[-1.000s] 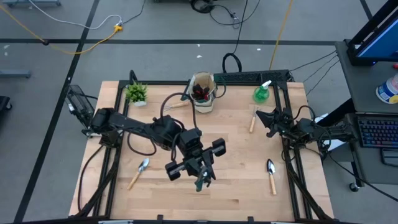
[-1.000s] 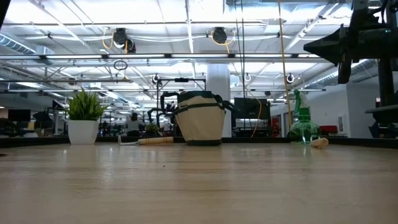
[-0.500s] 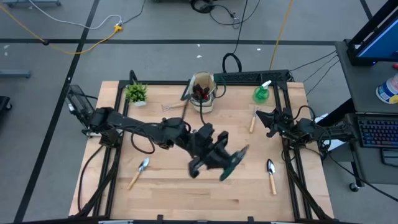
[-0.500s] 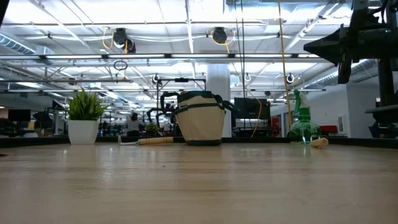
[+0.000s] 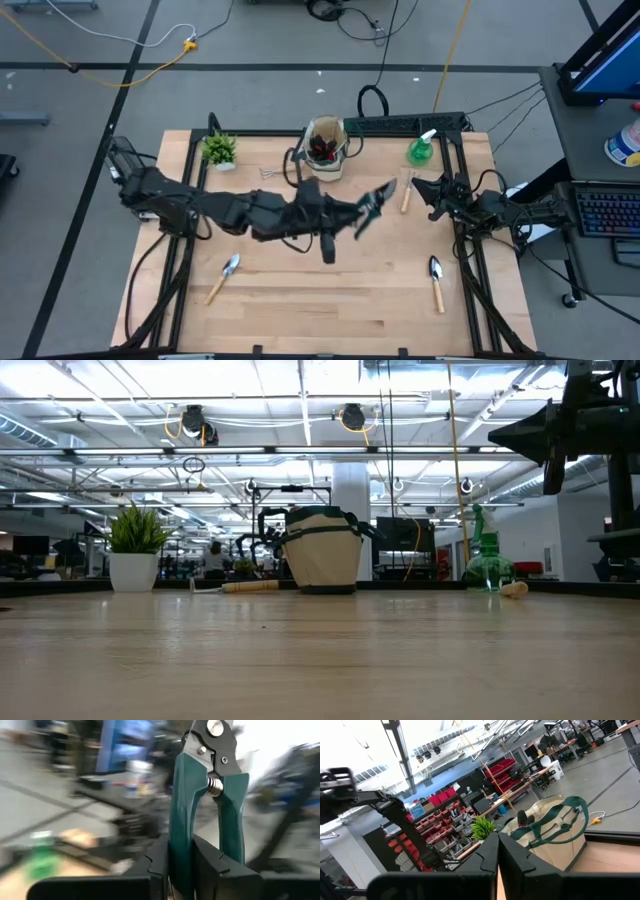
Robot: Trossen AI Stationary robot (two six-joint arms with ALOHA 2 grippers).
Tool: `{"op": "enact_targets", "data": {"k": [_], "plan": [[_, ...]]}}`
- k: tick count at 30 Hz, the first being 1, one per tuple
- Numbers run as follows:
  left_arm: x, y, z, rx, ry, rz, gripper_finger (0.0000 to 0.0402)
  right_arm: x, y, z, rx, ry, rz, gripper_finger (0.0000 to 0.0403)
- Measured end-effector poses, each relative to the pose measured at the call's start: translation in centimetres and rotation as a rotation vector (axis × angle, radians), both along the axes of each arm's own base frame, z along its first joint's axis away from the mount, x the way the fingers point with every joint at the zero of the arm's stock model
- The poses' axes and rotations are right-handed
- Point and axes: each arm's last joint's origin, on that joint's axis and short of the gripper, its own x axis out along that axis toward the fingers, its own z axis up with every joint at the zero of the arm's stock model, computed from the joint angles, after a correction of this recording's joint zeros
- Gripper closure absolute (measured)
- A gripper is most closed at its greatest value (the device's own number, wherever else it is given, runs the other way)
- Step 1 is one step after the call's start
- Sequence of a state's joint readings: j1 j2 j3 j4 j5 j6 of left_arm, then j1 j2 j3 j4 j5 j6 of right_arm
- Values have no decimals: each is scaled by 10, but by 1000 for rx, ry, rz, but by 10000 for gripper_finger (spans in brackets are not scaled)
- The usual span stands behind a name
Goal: Pick & Place Garden tools in Gardening bag
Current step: Put the green scissors into the green gardening bag
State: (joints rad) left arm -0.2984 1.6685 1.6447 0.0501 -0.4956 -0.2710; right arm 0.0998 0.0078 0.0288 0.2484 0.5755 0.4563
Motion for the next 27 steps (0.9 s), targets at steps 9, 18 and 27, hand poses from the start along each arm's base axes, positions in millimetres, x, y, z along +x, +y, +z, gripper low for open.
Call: {"op": "enact_targets", "data": {"k": [9, 18, 27], "plan": [[-17, -7, -14, 225, 243, 332, 349, 0, 0, 0, -1, 0, -1, 403], [-24, -1, -21, 471, 422, 571, 349, 0, 0, 0, 0, 0, -1, 403], [-19, 37, -19, 802, 697, 743, 349, 0, 0, 0, 0, 0, -1, 403]]}}
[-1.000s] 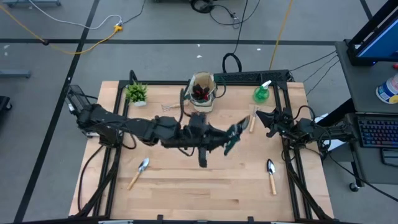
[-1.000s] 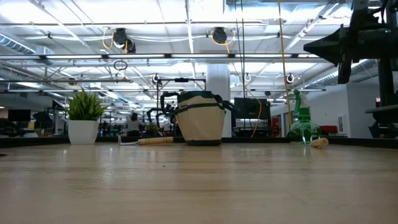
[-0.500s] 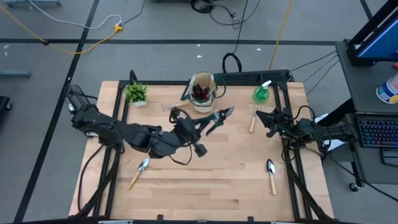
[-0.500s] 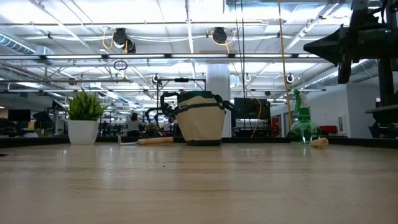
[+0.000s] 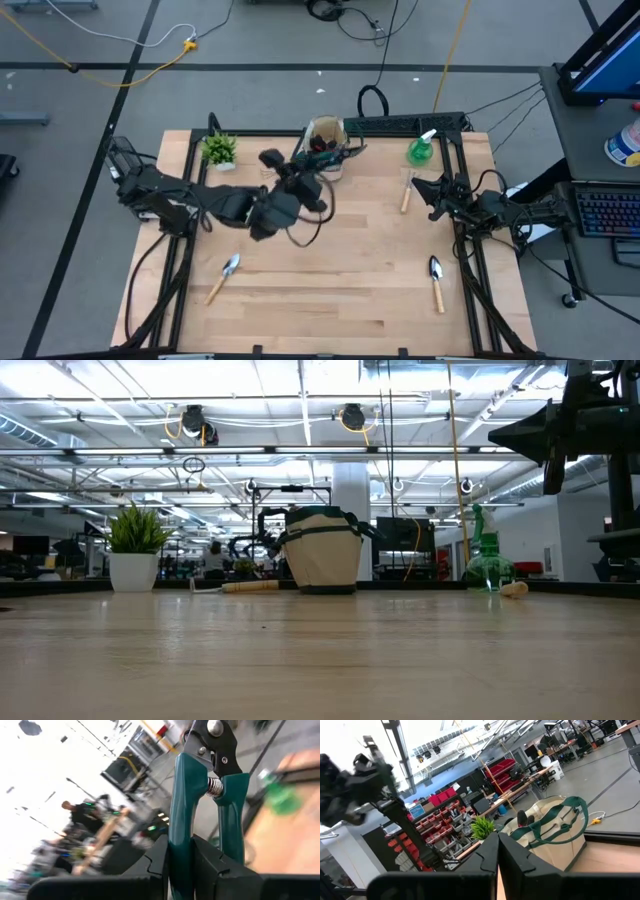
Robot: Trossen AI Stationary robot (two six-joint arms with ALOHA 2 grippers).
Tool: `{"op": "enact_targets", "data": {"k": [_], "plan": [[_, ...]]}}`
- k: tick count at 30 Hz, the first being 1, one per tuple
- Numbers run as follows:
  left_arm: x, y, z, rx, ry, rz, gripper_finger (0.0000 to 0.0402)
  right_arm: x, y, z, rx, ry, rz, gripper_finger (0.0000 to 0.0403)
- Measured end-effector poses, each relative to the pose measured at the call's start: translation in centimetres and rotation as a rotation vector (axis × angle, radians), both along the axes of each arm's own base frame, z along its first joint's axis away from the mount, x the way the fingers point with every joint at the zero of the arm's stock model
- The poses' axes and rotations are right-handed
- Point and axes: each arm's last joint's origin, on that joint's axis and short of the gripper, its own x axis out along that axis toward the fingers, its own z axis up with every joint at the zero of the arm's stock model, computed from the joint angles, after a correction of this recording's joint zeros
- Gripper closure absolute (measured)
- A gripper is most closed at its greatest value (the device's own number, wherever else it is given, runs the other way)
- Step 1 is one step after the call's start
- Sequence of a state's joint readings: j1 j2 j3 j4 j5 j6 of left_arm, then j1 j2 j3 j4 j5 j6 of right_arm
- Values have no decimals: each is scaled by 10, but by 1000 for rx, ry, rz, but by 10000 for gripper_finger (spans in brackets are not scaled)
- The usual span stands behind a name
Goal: Pick & Place Garden tools in Gardening bag
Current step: Put the green scissors into the green gardening bag
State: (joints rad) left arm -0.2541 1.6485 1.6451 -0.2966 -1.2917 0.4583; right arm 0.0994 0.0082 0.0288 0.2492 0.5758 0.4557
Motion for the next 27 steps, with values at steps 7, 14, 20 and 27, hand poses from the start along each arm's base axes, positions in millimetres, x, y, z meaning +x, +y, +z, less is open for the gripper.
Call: {"op": "enact_targets", "data": {"k": [7, 14, 20, 27], "plan": [[5, 53, 0, 128, 267, 124, 349, 0, 0, 0, 0, 0, 0, 403], [5, 102, 0, 190, 483, 194, 349, 0, 0, 0, -22, 11, -5, 403], [0, 136, -3, 228, 674, 186, 349, 0, 0, 0, -23, 12, -5, 403], [-6, 166, -6, 259, 860, 183, 349, 0, 0, 0, -23, 13, -5, 403]]}}
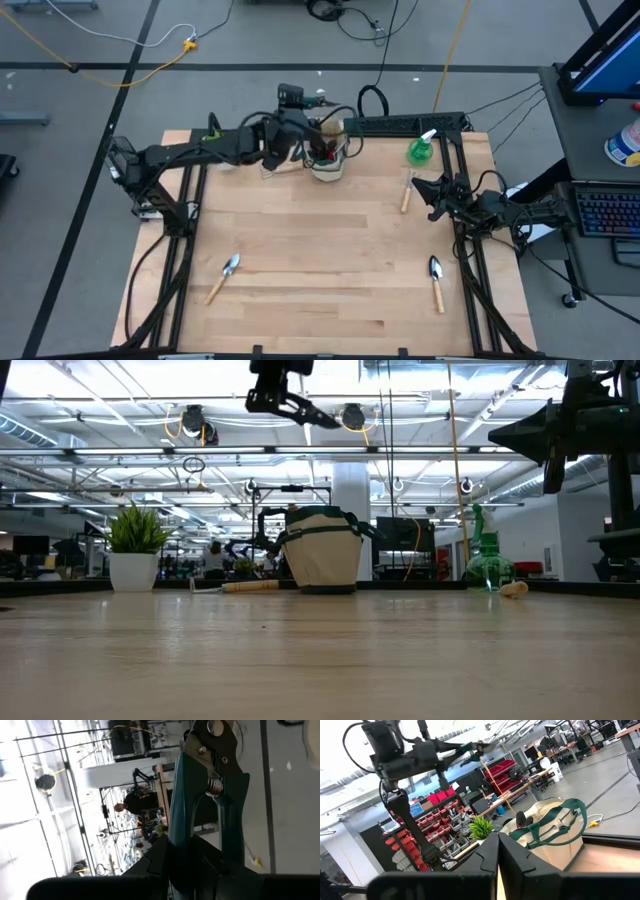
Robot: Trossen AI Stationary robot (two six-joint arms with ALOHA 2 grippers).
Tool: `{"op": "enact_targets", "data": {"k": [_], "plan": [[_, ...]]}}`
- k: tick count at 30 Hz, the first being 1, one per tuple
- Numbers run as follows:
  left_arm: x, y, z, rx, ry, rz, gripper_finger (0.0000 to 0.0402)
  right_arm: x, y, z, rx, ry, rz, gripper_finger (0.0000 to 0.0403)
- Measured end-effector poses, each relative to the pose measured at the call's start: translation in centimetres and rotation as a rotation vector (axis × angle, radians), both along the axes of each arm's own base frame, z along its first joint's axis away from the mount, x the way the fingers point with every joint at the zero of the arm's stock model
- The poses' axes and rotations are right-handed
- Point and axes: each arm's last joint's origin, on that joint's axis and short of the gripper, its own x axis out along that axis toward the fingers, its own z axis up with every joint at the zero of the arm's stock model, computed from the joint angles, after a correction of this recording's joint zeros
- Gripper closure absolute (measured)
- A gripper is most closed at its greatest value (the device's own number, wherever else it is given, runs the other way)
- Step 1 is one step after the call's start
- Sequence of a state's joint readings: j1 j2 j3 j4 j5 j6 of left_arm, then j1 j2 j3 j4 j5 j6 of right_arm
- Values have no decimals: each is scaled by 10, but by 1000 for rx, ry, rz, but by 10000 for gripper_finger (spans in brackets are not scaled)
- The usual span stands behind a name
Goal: Pick & Place Garden tools in Gardening bag
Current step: Put the green scissors into the green gardening bag
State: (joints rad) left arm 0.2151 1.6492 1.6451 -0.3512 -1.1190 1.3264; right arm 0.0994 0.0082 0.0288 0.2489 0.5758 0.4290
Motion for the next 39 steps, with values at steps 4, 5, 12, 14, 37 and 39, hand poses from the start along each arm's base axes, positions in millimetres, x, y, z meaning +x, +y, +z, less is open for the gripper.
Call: {"op": "enact_targets", "data": {"k": [4, 5, 12, 14, 37, 39], "plan": [[-5, 13, -3, 0, 86, 16, 349, 0, 0, 0, 0, -1, 0, 403], [-6, 15, -4, -7, 110, 8, 349, 0, 0, 0, 0, -1, 0, 403], [-12, 31, -10, -51, 211, -35, 349, 0, 0, 0, 0, 0, 0, 403], [-13, 35, -11, -67, 218, -53, 349, 0, 0, 0, 0, 0, 0, 403], [32, 87, -107, -184, 559, -107, 349, 0, 0, 0, 0, 0, 0, 403], [36, 91, -116, -192, 571, -102, 349, 0, 0, 0, 0, 0, 0, 403]]}}
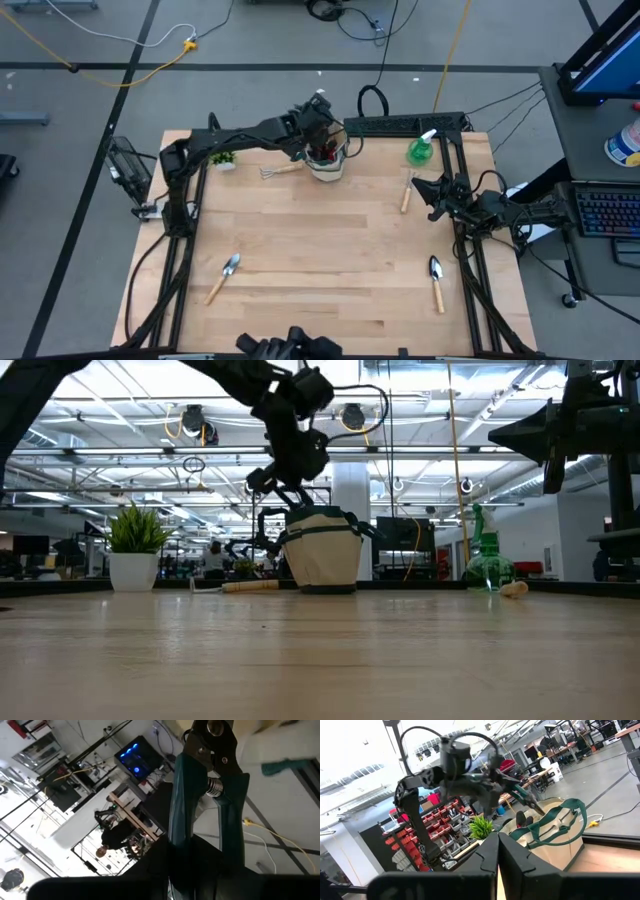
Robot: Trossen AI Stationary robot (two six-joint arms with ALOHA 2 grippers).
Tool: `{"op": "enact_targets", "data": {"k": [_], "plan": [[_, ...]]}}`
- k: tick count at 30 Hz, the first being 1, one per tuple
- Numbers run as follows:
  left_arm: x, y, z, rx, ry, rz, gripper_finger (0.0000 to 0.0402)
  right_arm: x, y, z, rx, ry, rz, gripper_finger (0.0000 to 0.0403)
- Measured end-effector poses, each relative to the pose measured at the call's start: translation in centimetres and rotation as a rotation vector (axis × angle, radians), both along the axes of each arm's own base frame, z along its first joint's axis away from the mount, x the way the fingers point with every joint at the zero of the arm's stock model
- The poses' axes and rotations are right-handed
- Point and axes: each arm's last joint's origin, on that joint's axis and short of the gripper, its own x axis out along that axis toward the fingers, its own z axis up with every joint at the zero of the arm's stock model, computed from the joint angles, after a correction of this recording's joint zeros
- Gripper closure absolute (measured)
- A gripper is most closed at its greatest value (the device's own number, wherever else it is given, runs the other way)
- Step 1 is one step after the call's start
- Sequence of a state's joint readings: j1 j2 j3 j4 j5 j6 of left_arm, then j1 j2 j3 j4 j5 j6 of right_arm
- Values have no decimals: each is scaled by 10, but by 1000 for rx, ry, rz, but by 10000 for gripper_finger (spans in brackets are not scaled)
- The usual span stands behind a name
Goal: Pick & Place Garden tools in Gardening bag
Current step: Put the green scissors into the green gardening bag
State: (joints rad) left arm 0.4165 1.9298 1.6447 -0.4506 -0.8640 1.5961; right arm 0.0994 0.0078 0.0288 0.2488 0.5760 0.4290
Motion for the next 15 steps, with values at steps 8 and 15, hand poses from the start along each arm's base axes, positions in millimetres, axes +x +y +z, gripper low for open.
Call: {"op": "enact_targets", "data": {"k": [8, 15], "plan": [[11, 5, -23, -9, 35, -5, 349, 0, 0, 0, 0, 1, 0, 403], [12, 4, -23, -17, 40, -27, 349, 0, 0, 0, 0, 0, 0, 403]]}}
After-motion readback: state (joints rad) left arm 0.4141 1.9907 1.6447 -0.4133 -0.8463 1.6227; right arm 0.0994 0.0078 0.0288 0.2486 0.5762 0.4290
